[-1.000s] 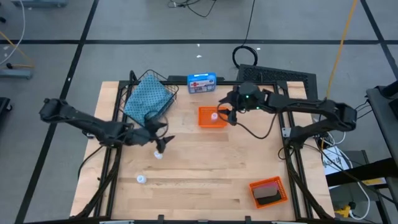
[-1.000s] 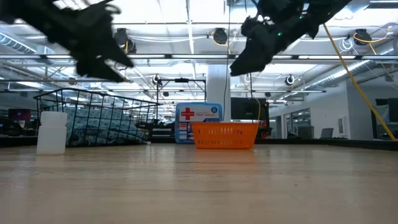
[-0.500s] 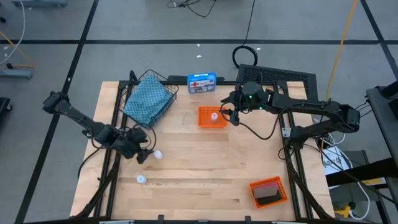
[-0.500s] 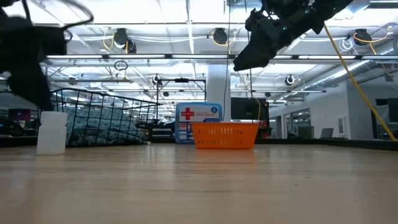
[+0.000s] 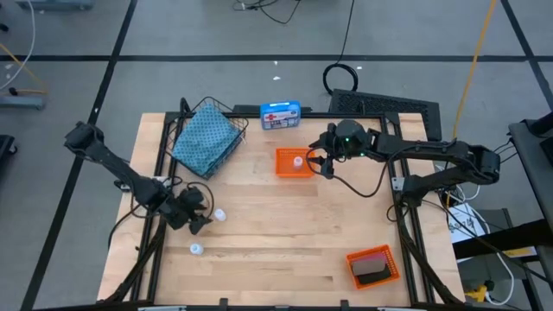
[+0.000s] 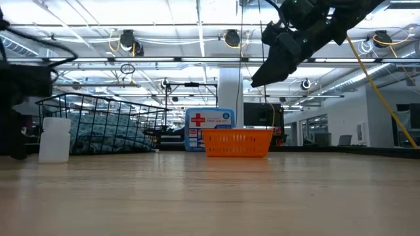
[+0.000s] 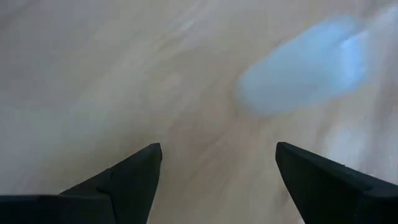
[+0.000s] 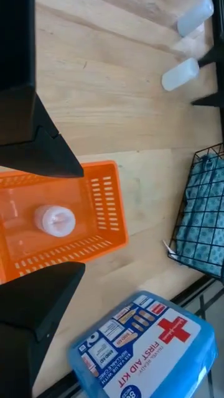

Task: Pick & place medical supplies in basket/bin
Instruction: Put the top transparent pill bottle into the top orange bin

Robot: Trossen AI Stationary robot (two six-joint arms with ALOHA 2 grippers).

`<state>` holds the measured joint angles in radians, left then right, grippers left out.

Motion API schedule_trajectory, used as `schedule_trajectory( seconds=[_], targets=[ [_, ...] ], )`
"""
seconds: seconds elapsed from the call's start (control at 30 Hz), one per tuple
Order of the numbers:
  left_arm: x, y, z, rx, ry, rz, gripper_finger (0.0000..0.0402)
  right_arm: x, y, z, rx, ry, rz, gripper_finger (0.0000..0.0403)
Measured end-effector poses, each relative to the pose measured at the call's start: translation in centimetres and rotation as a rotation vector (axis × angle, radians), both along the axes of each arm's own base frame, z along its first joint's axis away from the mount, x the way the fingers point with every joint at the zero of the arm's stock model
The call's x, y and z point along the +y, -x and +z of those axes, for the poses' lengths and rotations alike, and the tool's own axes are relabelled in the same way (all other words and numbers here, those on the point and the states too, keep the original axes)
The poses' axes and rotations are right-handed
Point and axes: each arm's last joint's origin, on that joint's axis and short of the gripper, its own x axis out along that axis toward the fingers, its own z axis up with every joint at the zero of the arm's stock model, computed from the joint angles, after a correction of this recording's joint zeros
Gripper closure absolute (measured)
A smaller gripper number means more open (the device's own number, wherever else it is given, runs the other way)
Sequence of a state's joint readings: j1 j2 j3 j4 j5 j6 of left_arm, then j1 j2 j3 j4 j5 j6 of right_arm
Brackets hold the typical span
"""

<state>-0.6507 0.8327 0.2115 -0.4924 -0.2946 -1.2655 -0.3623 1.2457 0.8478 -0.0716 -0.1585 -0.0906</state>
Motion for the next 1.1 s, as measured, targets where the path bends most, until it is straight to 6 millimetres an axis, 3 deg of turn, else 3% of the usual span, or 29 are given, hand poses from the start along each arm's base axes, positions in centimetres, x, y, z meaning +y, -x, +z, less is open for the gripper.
schedule_trajectory(
  seconds=[0.17,0.37,0.67,1.1],
  targets=[
    [0.0,0.0,-2.0,-0.114,-0.057,-0.078,0.0082,0.3,-0.4,0.4,-0.048,0.018,0.017,0.0182],
    [-0.1,-0.1,-2.1,-0.165,-0.188,-0.222,0.0098,1.0,-0.8,0.8,-0.089,0.056,0.06,0.0182],
    [-0.4,-0.8,-2.6,-0.197,-0.249,-0.21,0.0126,1.3,-0.9,0.9,-0.098,0.076,0.078,0.0185],
    [-1.9,-2.9,-4.4,-0.288,-0.309,-0.196,0.0127,1.3,-0.9,0.9,-0.097,0.082,0.081,0.0188]
  ],
)
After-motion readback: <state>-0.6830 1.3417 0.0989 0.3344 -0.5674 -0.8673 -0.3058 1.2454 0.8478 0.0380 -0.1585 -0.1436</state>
